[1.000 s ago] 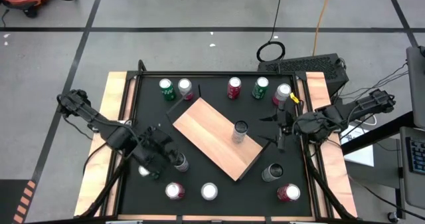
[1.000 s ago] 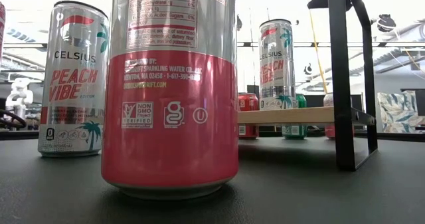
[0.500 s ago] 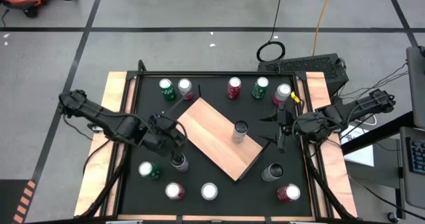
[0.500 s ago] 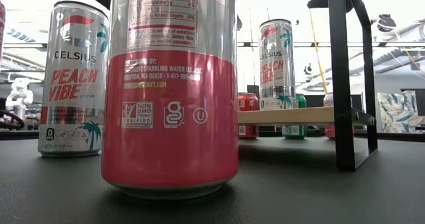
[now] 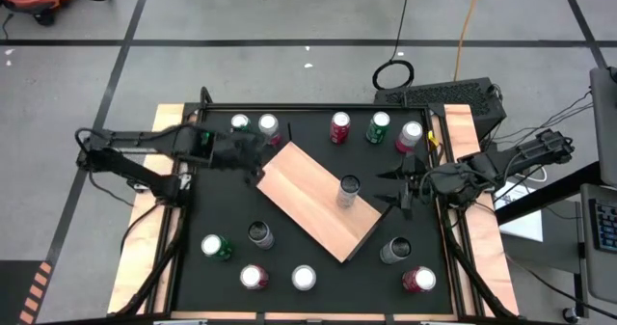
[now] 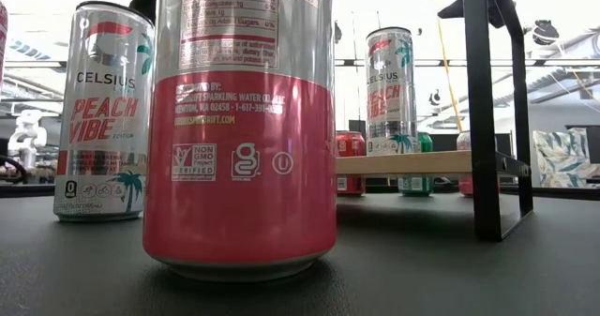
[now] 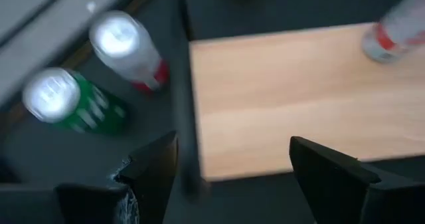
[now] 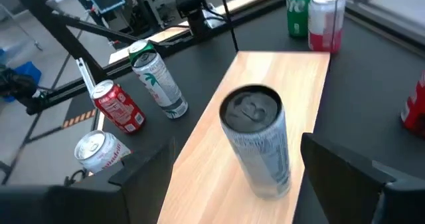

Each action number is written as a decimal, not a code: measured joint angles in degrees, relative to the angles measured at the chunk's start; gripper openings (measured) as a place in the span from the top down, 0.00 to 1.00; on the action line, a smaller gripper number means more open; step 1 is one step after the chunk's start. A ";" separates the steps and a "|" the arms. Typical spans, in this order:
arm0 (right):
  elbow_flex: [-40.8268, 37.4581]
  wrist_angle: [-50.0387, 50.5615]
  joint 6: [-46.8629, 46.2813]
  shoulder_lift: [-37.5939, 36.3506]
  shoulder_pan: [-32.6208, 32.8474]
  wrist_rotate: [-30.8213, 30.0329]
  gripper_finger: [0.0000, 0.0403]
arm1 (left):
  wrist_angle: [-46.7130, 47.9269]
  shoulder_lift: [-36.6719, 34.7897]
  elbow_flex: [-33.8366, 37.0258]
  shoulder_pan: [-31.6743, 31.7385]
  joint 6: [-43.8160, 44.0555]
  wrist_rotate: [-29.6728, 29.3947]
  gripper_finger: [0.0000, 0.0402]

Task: Place canned beverage on shelf
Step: Put the top left green soda can on the shelf

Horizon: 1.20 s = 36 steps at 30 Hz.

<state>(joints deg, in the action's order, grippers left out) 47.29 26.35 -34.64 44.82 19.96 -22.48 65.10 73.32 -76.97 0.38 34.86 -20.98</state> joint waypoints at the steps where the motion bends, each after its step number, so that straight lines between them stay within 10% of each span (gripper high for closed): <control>1: 0.00 0.41 -1.45 0.00 -0.02 -0.03 0.25 | -0.76 -0.18 0.00 1.61 -3.08 0.03 0.29; 11: 0.00 1.81 -12.20 -0.02 -0.13 -4.88 0.25 | -3.16 -0.51 0.00 16.07 -15.65 1.61 0.29; 28: 0.00 1.66 -15.66 0.00 -0.58 -12.24 0.25 | -0.41 8.97 0.02 49.40 -17.66 32.35 0.28; 36: 0.00 1.68 -15.68 0.00 -0.58 -12.24 0.25 | 2.34 11.72 0.02 51.51 -21.80 29.32 0.21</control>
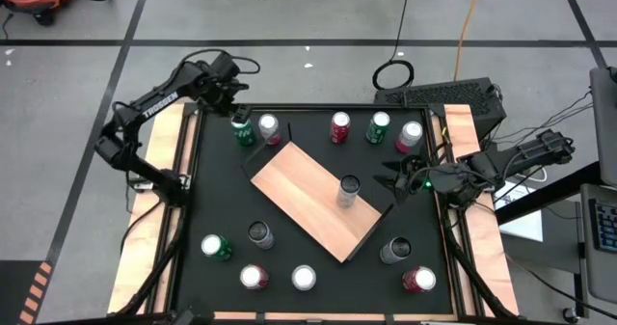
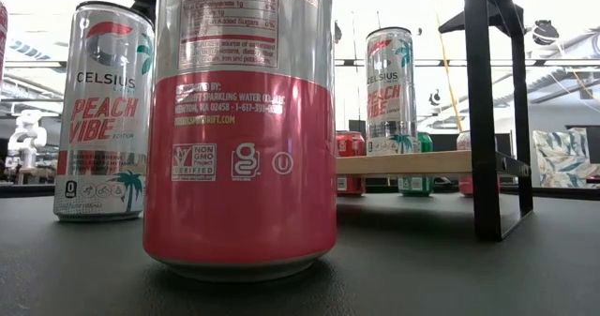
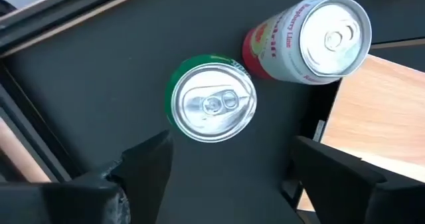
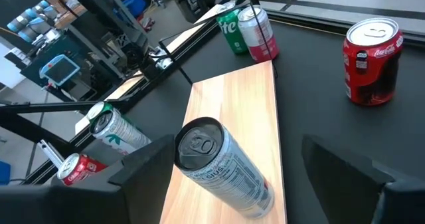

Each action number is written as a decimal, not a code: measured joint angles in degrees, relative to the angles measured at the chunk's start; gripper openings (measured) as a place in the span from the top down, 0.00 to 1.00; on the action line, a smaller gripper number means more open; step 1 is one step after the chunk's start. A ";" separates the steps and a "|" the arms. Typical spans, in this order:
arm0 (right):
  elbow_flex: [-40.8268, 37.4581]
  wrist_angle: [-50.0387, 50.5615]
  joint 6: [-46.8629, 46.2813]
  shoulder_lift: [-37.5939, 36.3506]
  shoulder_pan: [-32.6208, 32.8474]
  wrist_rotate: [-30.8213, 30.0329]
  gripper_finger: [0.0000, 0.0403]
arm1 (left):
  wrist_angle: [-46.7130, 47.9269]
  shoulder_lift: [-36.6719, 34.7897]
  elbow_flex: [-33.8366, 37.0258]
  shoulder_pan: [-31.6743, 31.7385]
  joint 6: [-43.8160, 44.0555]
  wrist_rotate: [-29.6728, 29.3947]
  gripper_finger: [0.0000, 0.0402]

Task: Place canned beverage on shelf
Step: Put the top left green soda can on the shelf

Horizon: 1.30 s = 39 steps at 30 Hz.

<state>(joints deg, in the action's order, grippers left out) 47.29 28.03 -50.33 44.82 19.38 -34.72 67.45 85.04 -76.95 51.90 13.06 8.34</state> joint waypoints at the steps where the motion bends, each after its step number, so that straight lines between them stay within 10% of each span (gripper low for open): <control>1: 0.00 0.01 0.00 0.00 0.00 0.00 0.25 | -0.27 0.00 0.00 0.00 -0.04 -0.38 0.19; 10: 0.00 0.53 0.00 0.11 -0.31 0.00 0.25 | -4.06 1.17 1.46 0.00 -0.12 -5.03 0.02; 39: 0.00 0.51 -1.48 0.22 -0.31 -1.54 0.25 | -5.73 7.45 1.44 -1.01 -3.27 -5.27 0.01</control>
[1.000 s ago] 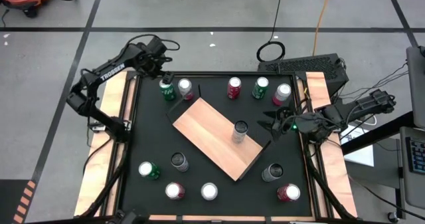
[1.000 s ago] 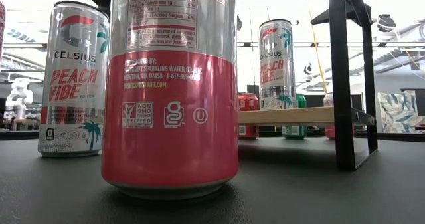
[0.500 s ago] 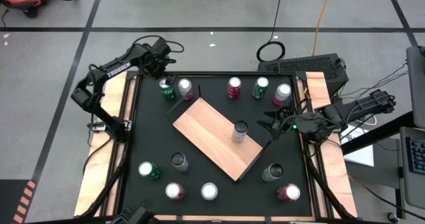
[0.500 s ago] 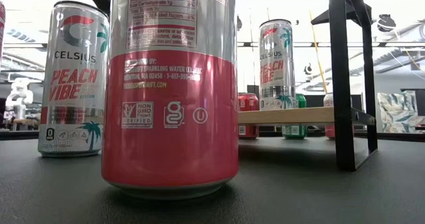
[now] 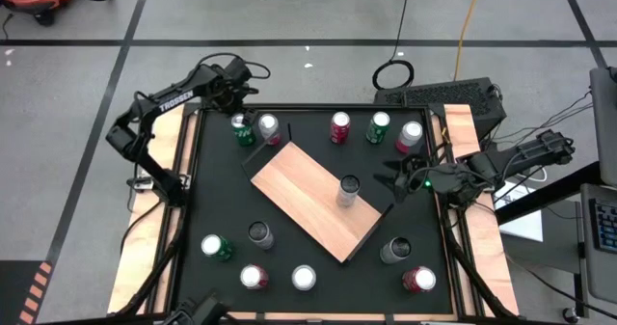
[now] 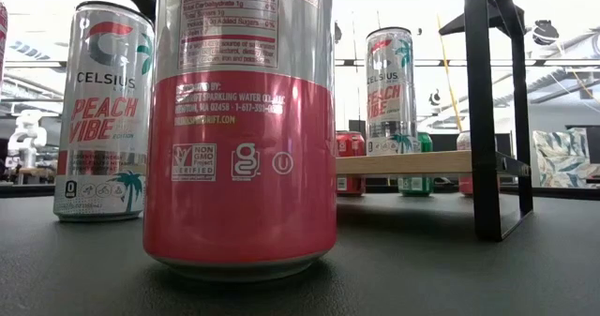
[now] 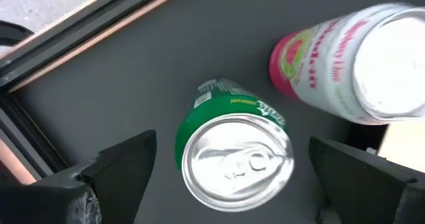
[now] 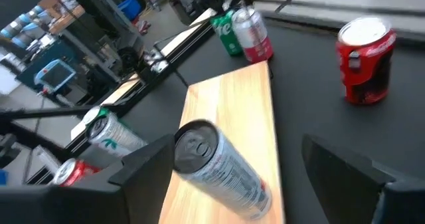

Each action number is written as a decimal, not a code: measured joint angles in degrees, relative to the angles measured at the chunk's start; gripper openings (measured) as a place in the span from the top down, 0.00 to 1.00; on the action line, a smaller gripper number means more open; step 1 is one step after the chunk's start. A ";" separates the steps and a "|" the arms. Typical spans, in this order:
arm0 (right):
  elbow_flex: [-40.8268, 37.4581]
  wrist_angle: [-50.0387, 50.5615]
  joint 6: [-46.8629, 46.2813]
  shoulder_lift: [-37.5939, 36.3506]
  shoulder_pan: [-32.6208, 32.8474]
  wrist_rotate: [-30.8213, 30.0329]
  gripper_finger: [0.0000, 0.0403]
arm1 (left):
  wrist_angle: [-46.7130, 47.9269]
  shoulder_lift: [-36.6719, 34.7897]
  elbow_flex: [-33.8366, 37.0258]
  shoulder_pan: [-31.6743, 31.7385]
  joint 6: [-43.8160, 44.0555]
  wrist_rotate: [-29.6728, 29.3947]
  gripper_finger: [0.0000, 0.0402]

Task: Place canned beverage on shelf
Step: Put the top left green soda can on the shelf

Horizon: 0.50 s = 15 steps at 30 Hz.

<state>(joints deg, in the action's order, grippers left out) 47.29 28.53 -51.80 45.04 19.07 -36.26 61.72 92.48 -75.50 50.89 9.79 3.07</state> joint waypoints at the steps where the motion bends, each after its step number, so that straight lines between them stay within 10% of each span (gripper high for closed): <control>1: 0.00 0.02 0.01 0.02 0.00 -0.58 0.25 | 0.17 0.63 0.00 0.00 -0.23 0.04 0.01; 15: 0.00 -0.02 -0.01 0.02 -0.02 -1.61 0.25 | 2.00 1.88 0.00 -0.28 -1.35 0.76 0.17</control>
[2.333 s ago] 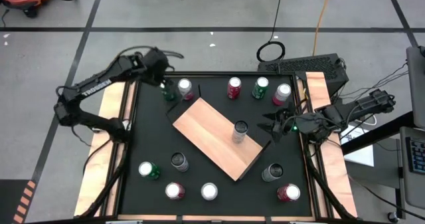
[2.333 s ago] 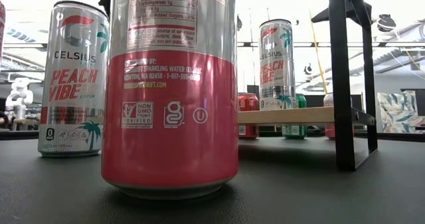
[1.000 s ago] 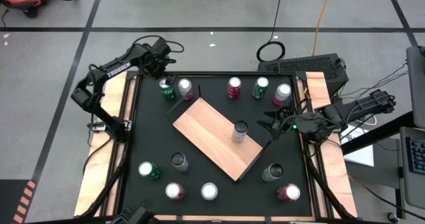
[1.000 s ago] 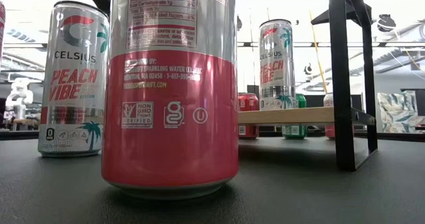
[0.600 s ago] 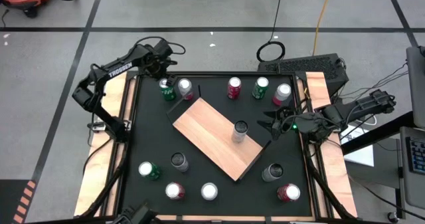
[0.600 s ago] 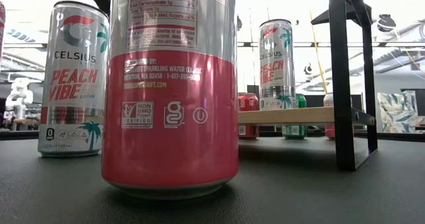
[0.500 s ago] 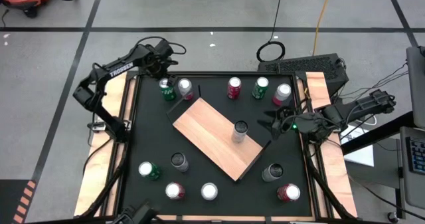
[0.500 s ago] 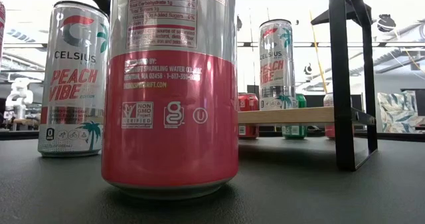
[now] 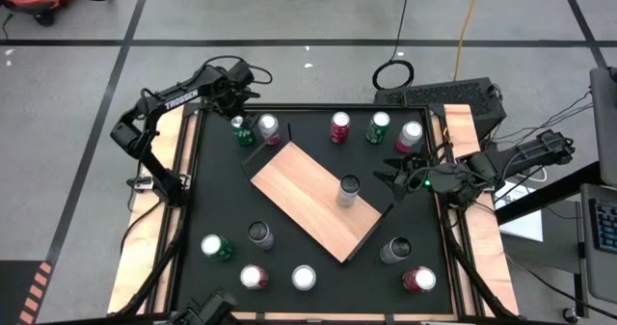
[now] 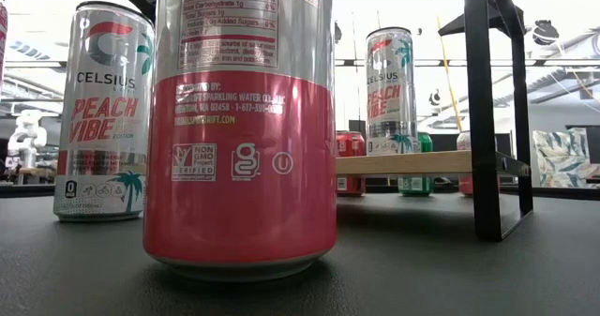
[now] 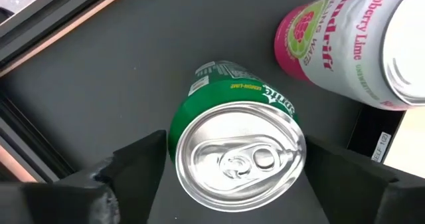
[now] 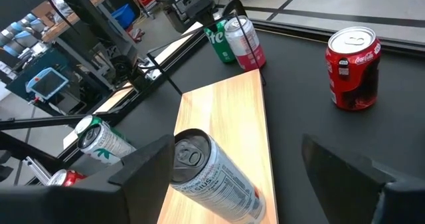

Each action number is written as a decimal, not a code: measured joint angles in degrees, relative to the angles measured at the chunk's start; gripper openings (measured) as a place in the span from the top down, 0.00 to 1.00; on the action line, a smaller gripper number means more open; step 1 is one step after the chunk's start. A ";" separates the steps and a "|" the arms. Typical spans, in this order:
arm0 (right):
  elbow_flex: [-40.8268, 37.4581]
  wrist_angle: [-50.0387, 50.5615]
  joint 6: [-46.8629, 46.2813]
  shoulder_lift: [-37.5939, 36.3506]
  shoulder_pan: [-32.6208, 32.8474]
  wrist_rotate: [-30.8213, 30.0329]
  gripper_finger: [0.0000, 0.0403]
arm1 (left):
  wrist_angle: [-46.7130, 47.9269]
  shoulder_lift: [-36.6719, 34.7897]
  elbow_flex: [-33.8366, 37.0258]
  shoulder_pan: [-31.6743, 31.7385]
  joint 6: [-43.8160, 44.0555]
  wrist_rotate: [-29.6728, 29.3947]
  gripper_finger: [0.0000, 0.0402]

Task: Place canned beverage on shelf
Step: Put the top left green soda can on the shelf

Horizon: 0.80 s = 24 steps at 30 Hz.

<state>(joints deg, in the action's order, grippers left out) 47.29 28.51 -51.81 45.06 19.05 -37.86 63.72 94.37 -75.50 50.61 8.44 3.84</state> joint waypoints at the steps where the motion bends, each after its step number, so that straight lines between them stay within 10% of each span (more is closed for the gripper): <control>1: 0.00 0.00 0.00 0.00 0.00 -0.01 0.25 | 0.01 0.00 0.00 0.00 -0.01 0.00 0.20; 8: 0.00 0.00 0.08 0.00 0.00 -0.77 0.25 | -0.09 -0.04 -0.02 0.00 -0.38 0.24 0.28; 24: 0.00 0.02 0.48 0.04 0.00 -1.36 0.25 | -3.48 0.20 1.53 0.00 -1.62 0.42 0.07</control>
<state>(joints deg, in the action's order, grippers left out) 47.29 28.53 -51.34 45.10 19.05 -39.22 60.24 94.57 -73.98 50.61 6.81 4.25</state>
